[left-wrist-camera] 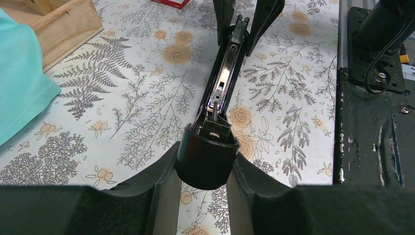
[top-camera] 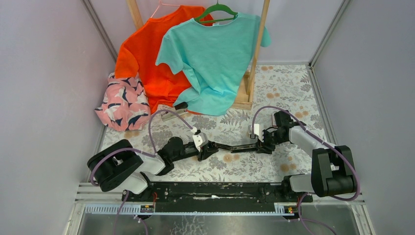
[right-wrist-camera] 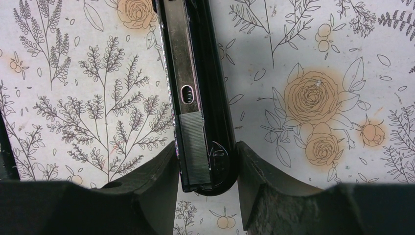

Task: Unload the staples from the stapler
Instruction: Open the stapler at the center of the board.

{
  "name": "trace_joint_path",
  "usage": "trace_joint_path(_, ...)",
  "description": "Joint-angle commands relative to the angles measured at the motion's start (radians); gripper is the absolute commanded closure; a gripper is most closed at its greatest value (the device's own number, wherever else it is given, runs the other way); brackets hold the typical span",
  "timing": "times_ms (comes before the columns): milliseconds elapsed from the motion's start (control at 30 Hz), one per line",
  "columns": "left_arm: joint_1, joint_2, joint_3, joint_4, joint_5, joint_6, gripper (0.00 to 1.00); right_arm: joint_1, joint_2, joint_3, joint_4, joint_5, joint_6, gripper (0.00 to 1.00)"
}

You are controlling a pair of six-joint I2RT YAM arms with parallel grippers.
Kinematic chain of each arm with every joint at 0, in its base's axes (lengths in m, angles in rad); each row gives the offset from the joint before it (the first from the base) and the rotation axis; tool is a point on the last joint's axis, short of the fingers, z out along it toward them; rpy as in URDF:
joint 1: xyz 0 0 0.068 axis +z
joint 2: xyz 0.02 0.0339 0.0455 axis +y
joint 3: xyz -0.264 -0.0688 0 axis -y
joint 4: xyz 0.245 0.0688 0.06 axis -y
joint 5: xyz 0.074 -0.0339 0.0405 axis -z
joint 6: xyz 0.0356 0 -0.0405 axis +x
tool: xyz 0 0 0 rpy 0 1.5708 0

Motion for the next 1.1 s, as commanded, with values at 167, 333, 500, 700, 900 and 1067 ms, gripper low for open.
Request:
trace_joint_path(167, 0.024, -0.037, -0.006, 0.074, -0.054, 0.039, 1.0, -0.018, -0.075, -0.012, 0.023, 0.045, 0.025, 0.91)
trace_joint_path(333, 0.025, -0.049, 0.003, 0.018, -0.07, 0.048, 1.0, -0.012, -0.02, 0.032, -0.033, 0.054, 0.001, 0.9)
trace_joint_path(500, 0.026, -0.062, -0.02, 0.07, -0.062, 0.045, 1.0, -0.011, -0.001, 0.029, -0.009, 0.048, 0.024, 0.91)
trace_joint_path(700, 0.026, -0.095, 0.173, -0.267, -0.029, 0.037, 1.0, 0.055, -0.008, 0.036, -0.024, 0.032, 0.052, 0.9)
trace_joint_path(900, 0.024, -0.051, 0.263, -0.334, 0.008, 0.041, 1.0, 0.137, 0.016, 0.039, 0.027, 0.075, 0.145, 0.89)
trace_joint_path(1067, 0.024, -0.038, 0.253, -0.343, -0.005, 0.063, 1.0, 0.142, 0.051, 0.049, 0.046, 0.146, 0.195, 0.88)
